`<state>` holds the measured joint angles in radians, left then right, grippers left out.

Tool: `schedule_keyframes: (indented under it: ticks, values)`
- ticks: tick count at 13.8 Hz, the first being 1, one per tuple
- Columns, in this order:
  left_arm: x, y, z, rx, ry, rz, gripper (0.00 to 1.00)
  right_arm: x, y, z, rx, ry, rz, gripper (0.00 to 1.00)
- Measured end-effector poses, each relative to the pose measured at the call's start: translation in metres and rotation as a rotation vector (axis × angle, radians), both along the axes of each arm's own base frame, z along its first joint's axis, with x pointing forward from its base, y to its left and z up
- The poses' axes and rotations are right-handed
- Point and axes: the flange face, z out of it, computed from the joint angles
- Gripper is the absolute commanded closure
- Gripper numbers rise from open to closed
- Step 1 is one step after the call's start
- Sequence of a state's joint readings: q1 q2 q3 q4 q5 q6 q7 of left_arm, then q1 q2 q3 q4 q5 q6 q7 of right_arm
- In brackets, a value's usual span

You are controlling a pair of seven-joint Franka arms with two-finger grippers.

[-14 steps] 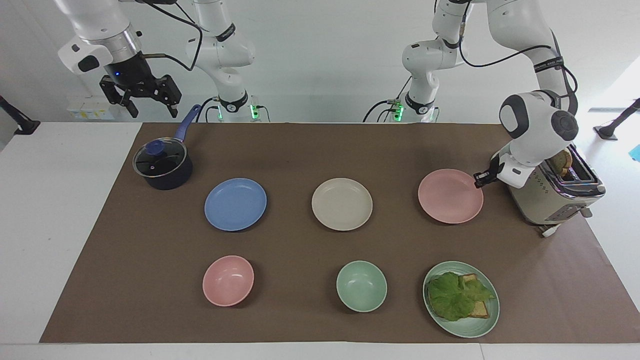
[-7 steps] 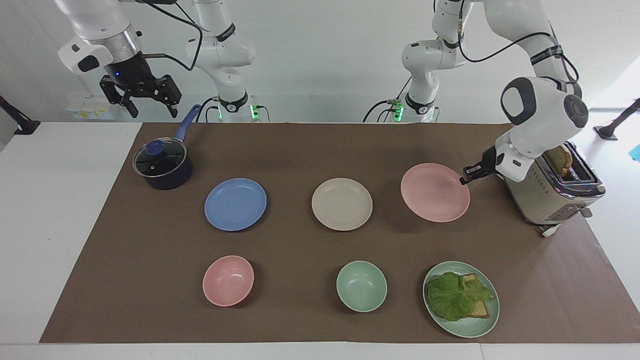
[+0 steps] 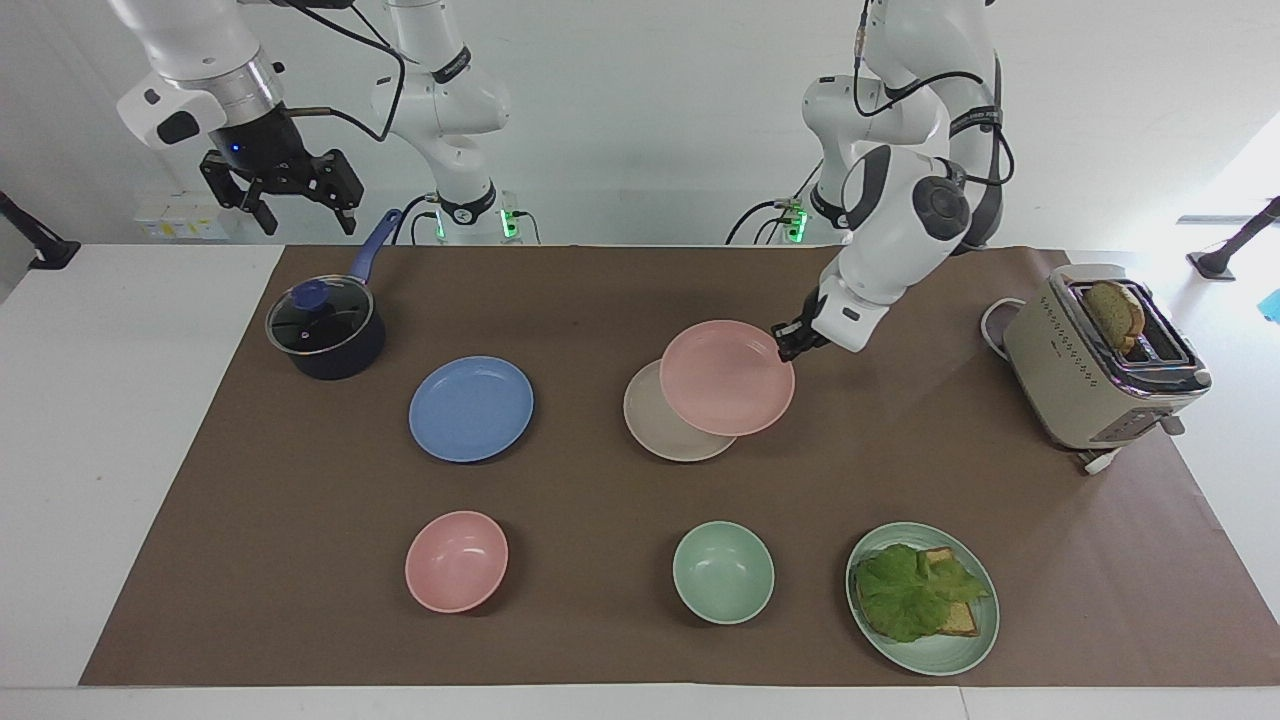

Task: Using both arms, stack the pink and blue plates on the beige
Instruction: 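Carry the pink plate with the left gripper onto the beige plate, then release the pink plate and retract the left gripper to rest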

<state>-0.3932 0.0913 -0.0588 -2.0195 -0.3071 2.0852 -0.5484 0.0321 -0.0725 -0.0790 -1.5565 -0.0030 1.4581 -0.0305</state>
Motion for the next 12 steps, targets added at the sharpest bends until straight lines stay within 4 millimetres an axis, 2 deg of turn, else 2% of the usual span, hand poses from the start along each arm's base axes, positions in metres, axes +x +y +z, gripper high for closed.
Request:
schedule_keyframes:
  ticks: [2, 6, 9, 10, 11, 12]
  values:
    - [-0.007, -0.010, -0.018, 0.004, -0.014, 0.001, 1.00, 0.000, 0.000, 0.000, 0.000, 0.000, 0.000, 0.00]
    - [-0.002, -0.008, -0.058, 0.017, -0.020, 0.024, 1.00, 0.000, 0.000, 0.000, 0.000, 0.000, 0.000, 0.00]
    - [-0.002, -0.013, -0.066, 0.019, -0.022, 0.019, 1.00, 0.000, -0.001, 0.000, 0.000, 0.001, -0.001, 0.00]
    - [-0.002, -0.014, -0.066, 0.019, -0.022, 0.019, 0.95, 0.000, -0.001, 0.000, 0.000, 0.001, -0.002, 0.00]
    - [-0.002, -0.014, -0.066, 0.018, -0.023, 0.018, 0.21, 0.000, -0.002, 0.000, 0.000, 0.001, -0.003, 0.00]
    - [-0.002, -0.014, -0.066, 0.018, -0.025, 0.017, 0.00, 0.000, -0.002, 0.000, 0.000, 0.001, -0.004, 0.00]
